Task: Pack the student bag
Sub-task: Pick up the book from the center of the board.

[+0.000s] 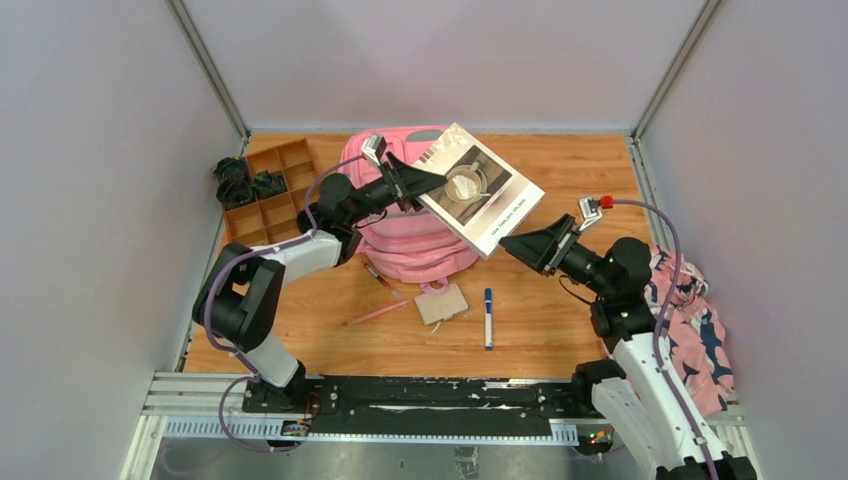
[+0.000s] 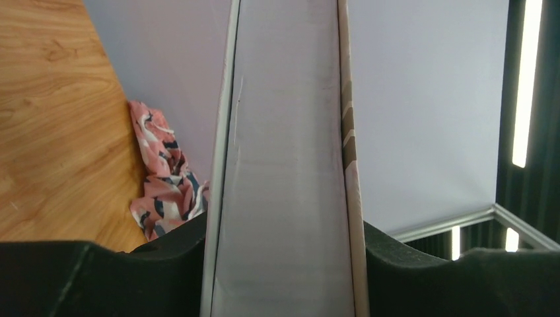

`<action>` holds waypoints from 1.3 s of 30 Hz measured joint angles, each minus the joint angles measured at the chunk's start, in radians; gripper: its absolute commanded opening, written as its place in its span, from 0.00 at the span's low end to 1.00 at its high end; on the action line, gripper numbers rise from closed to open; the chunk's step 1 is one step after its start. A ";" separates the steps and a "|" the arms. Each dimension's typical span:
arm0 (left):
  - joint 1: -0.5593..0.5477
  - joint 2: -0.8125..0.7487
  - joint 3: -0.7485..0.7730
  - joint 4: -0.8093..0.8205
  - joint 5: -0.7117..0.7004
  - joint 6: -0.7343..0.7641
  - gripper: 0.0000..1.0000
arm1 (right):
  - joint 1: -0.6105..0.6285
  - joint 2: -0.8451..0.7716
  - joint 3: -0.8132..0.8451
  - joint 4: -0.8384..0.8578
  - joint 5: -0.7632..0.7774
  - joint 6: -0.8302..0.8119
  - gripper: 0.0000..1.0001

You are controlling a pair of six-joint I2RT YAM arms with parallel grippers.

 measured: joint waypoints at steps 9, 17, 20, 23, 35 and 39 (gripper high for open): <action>-0.003 -0.045 0.033 -0.087 0.110 0.074 0.29 | 0.000 0.098 -0.035 0.242 0.003 0.096 1.00; -0.003 -0.045 0.033 -0.090 0.142 0.074 0.33 | 0.020 0.242 -0.036 0.478 0.041 0.201 0.71; -0.004 -0.045 0.033 -0.097 0.142 0.077 0.37 | 0.050 0.271 -0.036 0.510 0.054 0.216 0.59; -0.007 -0.044 0.033 -0.101 0.142 0.076 0.51 | 0.069 0.286 -0.036 0.529 0.066 0.222 0.39; 0.034 -0.066 0.040 -0.295 0.176 0.235 1.00 | 0.039 0.194 -0.140 0.457 0.156 0.267 0.10; 0.125 -0.153 0.072 -0.652 0.119 0.486 1.00 | -0.091 0.027 -0.180 0.273 0.158 0.267 0.07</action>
